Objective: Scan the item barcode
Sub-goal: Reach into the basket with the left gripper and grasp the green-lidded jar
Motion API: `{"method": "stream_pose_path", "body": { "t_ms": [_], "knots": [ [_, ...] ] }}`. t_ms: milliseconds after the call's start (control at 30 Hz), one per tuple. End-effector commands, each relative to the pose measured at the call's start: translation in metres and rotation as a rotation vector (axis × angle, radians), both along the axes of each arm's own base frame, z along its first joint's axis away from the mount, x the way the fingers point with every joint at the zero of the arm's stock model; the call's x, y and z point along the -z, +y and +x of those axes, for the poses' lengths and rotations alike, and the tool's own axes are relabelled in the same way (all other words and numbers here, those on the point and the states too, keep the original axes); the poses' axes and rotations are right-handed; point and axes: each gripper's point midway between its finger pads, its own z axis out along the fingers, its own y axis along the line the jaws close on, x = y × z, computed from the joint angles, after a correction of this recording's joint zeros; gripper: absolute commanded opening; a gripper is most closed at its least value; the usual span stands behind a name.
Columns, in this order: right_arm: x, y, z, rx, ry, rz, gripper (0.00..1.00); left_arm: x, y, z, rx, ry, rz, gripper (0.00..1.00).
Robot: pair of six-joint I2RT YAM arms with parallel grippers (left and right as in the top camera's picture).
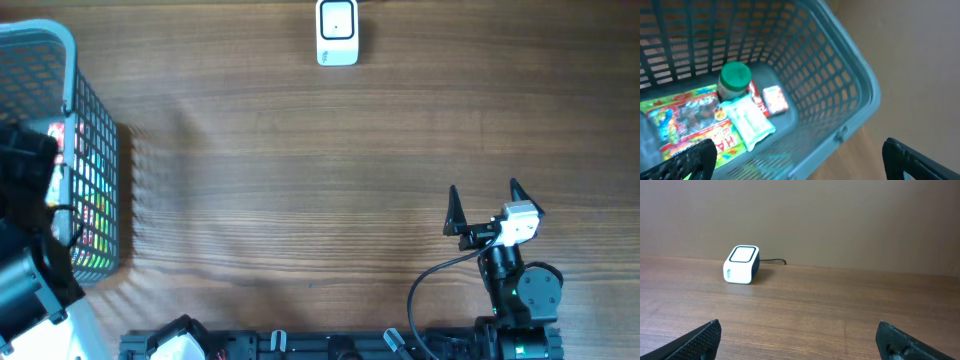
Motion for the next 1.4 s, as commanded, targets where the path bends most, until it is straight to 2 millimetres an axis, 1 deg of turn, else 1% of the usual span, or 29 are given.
{"method": "stream_pose_path", "body": {
  "t_ms": [0, 133, 233, 367, 400, 467, 533, 633, 733, 800, 900, 933, 1033, 1167, 1300, 1333, 1367],
  "knots": [
    [-0.001, -0.002, 0.0, 0.014, -0.007, -0.018, 1.0, -0.015, 0.013, 0.004, -0.047, -0.096, -0.019, 1.0],
    [-0.001, -0.002, 0.0, 0.014, -0.007, -0.018, 1.0, -0.038, 0.03, 0.022, -0.061, -0.185, 0.05, 1.0],
    [-0.001, -0.002, 0.0, 0.014, -0.007, -0.018, 1.0, -0.035, 0.027, 0.023, -0.047, -0.179, 0.039, 1.0],
    [-0.001, -0.002, 0.0, 0.014, -0.007, -0.018, 1.0, -0.025, 0.035, 0.026, -0.071, -0.146, 0.03, 1.0],
    [-0.001, -0.002, 0.0, 0.014, -0.007, -0.018, 1.0, -0.017, 0.04, 0.03, -0.079, -0.125, 0.02, 1.0],
    [-0.001, -0.002, 0.0, 0.014, -0.007, -0.018, 1.0, 0.006, 0.052, 0.037, -0.11, -0.053, -0.007, 1.0],
    [-0.001, -0.002, 0.0, 0.014, -0.007, -0.018, 1.0, 0.034, 0.065, 0.044, -0.146, 0.033, -0.036, 1.0],
    [-0.001, -0.002, 0.0, 0.014, -0.007, -0.018, 1.0, 0.068, 0.082, 0.055, -0.17, 0.113, -0.08, 1.0],
    [-0.001, -0.002, 0.0, 0.014, -0.007, -0.018, 1.0, 0.095, 0.108, 0.054, -0.224, 0.158, -0.114, 1.0],
    [-0.001, -0.002, 0.0, 0.014, -0.007, -0.018, 0.99, 0.122, 0.126, 0.048, -0.267, 0.213, -0.156, 1.0],
    [-0.001, -0.002, 0.0, 0.014, -0.007, -0.019, 1.0, 0.153, 0.145, 0.041, -0.305, 0.263, -0.21, 1.0],
    [-0.001, -0.002, 0.0, 0.014, -0.007, -0.018, 1.0, 0.167, 0.151, 0.042, -0.302, 0.271, -0.242, 1.0],
    [-0.001, -0.002, 0.0, 0.014, -0.007, -0.018, 0.99, 0.196, 0.162, 0.054, -0.283, 0.274, -0.284, 1.0],
    [-0.001, -0.002, 0.0, 0.014, -0.007, -0.018, 1.0, 0.22, 0.174, 0.07, -0.27, 0.264, -0.292, 1.0],
    [-0.001, -0.002, 0.0, 0.014, -0.007, -0.018, 1.0, 0.222, 0.183, 0.087, -0.242, 0.208, -0.274, 1.0],
    [-0.001, -0.002, 0.0, 0.014, -0.006, -0.018, 1.0, 0.222, 0.182, 0.09, -0.232, 0.2, -0.274, 1.0],
    [-0.001, -0.002, 0.0, 0.014, -0.007, -0.018, 1.0, 0.227, 0.182, 0.096, -0.215, 0.19, -0.28, 1.0]
  ]
}}
